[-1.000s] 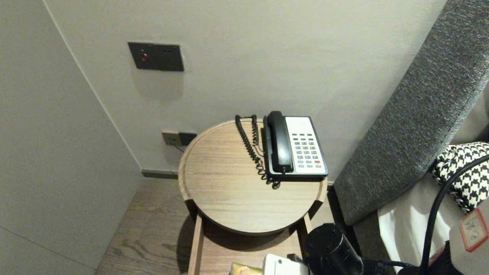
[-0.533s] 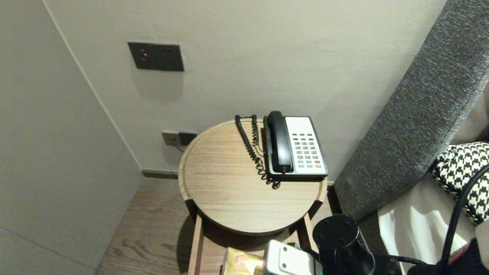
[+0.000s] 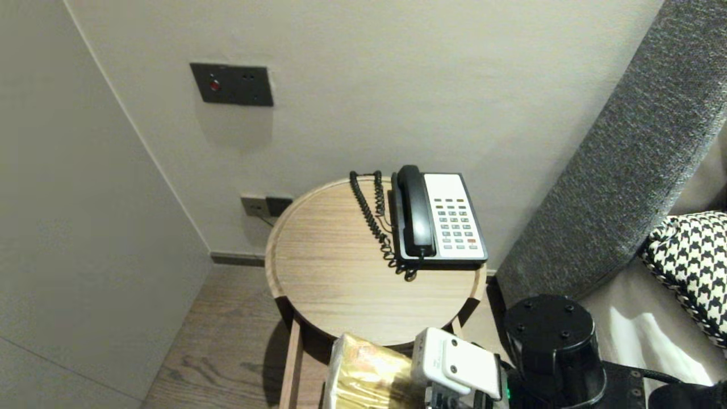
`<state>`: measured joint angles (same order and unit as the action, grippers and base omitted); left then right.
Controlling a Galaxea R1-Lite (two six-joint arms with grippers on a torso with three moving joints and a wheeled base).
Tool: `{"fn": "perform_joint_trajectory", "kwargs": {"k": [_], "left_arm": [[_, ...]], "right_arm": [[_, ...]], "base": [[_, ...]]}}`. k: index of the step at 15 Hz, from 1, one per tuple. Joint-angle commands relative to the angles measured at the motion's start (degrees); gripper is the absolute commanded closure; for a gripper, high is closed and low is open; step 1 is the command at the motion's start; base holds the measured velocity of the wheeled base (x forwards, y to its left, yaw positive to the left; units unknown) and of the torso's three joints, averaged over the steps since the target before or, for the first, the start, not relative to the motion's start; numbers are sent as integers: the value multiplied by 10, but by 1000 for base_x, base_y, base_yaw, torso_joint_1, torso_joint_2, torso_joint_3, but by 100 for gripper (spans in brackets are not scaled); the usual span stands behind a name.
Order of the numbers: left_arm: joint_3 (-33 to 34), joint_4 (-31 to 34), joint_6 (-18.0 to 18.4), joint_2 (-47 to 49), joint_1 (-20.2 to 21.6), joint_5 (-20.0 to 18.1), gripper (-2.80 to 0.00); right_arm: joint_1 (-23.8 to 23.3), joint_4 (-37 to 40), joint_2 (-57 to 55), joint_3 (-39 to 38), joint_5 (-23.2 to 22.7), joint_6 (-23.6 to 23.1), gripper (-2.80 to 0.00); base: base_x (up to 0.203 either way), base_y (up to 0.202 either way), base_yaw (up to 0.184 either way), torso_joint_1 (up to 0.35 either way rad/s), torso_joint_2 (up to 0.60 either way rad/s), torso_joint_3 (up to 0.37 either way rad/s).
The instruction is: Take the tissue out of the drawer one by one and place them on the table
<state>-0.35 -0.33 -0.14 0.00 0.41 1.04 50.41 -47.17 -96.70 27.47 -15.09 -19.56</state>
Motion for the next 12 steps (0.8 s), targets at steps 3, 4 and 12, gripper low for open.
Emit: {"fn": "perform_joint_trajectory", "kwargs": {"k": [3, 4, 12], "left_arm": [[0, 0, 0, -1, 0, 0, 0], [0, 0, 0, -1, 0, 0, 0], [0, 0, 0, -1, 0, 0, 0]], "right_arm": [[-46, 47, 47, 48, 0, 1, 0], [-70, 61, 49, 69, 1, 6, 0], [-141, 97, -17, 229, 79, 188, 0]], "base": [[0, 0, 0, 0, 0, 0], [0, 0, 0, 0, 0, 0], [0, 0, 0, 0, 0, 0]]}}
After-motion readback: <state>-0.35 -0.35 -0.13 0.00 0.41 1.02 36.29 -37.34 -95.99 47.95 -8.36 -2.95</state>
